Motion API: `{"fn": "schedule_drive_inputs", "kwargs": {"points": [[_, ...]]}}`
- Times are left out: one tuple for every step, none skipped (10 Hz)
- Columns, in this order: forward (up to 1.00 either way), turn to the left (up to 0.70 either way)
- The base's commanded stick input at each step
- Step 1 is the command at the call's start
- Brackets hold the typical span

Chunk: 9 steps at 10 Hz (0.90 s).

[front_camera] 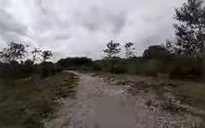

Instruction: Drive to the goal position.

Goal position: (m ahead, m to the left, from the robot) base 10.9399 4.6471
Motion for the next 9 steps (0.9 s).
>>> {"fn": "schedule_drive_inputs", "kwargs": {"points": [[0.85,0.0],[0.85,0.18],[0.85,0.34],[0.85,0.34],[0.85,0.34],[0.85,0.16],[0.85,0.0],[0.85,0.0],[0.85,0.0]]}}
